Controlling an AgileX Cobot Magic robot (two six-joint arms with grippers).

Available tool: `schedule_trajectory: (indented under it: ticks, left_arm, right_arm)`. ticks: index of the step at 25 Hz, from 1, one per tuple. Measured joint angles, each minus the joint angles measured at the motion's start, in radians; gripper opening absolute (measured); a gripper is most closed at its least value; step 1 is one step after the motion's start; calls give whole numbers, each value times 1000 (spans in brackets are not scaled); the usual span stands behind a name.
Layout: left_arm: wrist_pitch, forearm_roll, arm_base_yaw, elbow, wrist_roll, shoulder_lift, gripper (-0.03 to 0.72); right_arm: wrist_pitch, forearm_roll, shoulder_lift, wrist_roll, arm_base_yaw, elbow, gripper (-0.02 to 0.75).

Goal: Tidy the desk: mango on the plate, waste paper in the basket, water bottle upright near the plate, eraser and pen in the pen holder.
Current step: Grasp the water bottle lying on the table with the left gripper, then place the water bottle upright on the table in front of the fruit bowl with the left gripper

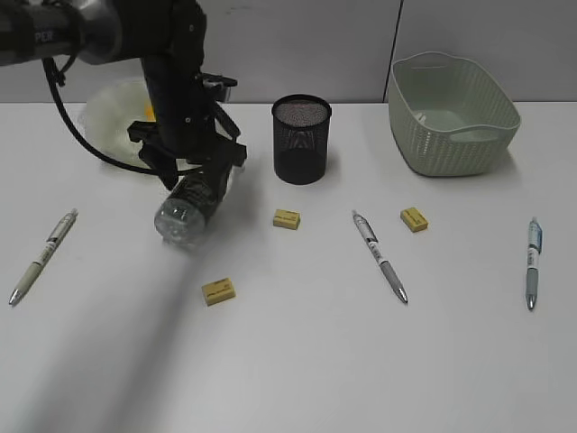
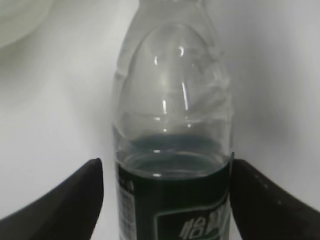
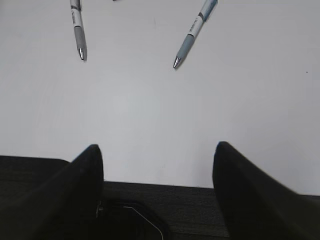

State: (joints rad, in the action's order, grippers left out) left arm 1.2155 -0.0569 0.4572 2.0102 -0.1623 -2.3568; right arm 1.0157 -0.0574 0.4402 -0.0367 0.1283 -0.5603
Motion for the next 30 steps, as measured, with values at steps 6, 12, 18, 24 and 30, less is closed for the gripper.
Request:
schedule_trajectory:
  ticks: [6, 12, 18, 24, 30]
  left_arm:
    - [0, 8, 1, 5, -12, -40, 586]
    - [0, 6, 1, 5, -13, -40, 545]
    - [0, 6, 1, 8, -13, -40, 489]
    - [3, 25, 2, 10, -13, -21, 486]
    - [4, 47, 3, 10, -4, 78, 486]
  right_arm:
    - [0, 0, 0, 0, 0, 0, 540]
    - [0, 0, 0, 0, 0, 0, 540]
    - [0, 0, 0, 0, 0, 1, 539]
    - [0, 0, 0, 0, 0, 1, 539]
    - [0, 0, 0, 0, 0, 1, 539]
